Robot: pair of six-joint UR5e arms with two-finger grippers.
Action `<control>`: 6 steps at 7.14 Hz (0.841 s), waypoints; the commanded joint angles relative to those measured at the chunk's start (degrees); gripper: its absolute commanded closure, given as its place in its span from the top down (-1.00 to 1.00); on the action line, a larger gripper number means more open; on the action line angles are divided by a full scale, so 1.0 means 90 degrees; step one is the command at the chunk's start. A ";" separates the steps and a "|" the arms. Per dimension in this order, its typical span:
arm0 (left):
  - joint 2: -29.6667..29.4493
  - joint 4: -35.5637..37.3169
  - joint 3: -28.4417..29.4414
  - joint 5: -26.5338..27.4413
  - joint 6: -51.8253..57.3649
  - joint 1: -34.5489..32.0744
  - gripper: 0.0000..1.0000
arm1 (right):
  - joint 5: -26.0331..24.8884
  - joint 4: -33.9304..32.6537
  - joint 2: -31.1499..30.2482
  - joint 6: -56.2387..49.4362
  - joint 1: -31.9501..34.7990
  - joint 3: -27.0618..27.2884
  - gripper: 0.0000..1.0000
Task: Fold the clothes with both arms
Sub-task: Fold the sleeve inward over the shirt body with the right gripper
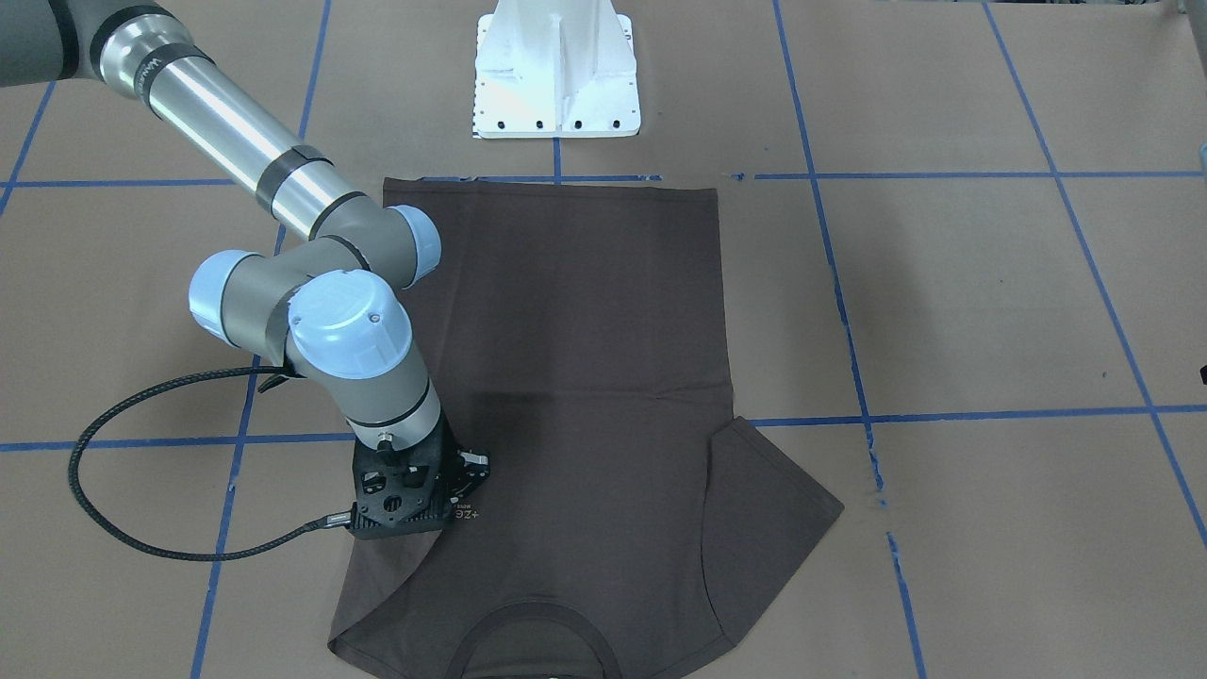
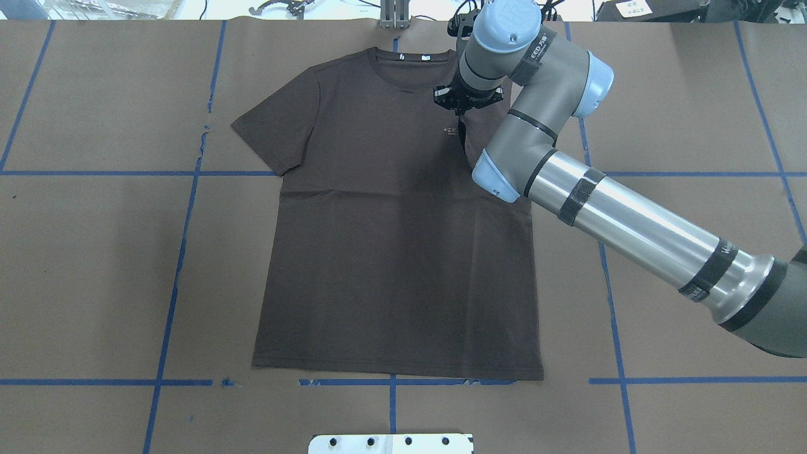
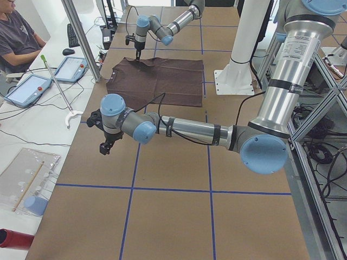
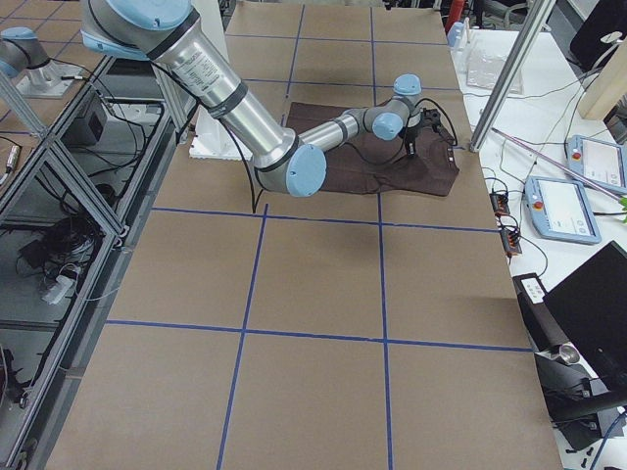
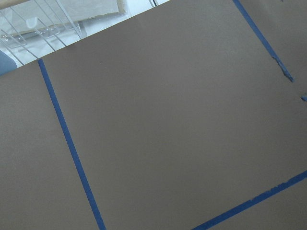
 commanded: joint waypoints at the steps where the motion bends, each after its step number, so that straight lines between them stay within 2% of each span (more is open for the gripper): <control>1: -0.0004 0.0000 0.0013 0.0008 -0.0005 0.0009 1.00 | -0.0061 0.0017 0.0021 0.0033 -0.0038 -0.0049 1.00; 2: -0.0129 0.0000 0.0100 0.0008 -0.0034 0.0019 1.00 | 0.0064 -0.0012 0.0040 0.0149 -0.0028 -0.0030 1.00; 3: -0.0527 -0.0019 0.0246 0.0008 -0.0691 0.0174 1.00 | 0.0375 -0.0031 -0.0037 0.0247 0.0040 0.0038 1.00; 4: -0.0802 -0.0039 0.0218 0.0017 -0.1616 0.0698 1.00 | 0.0823 -0.0070 -0.0328 0.0248 0.0244 0.0251 1.00; 5: -0.0969 -0.0609 0.0266 0.0027 -0.3037 0.1186 1.00 | 0.1475 -0.0206 -0.0688 0.0248 0.0574 0.0582 1.00; 6: -0.1019 -0.1621 0.0354 0.0337 -0.4482 0.1704 1.00 | 0.2023 -0.0884 -0.0895 0.0190 0.0877 0.1117 1.00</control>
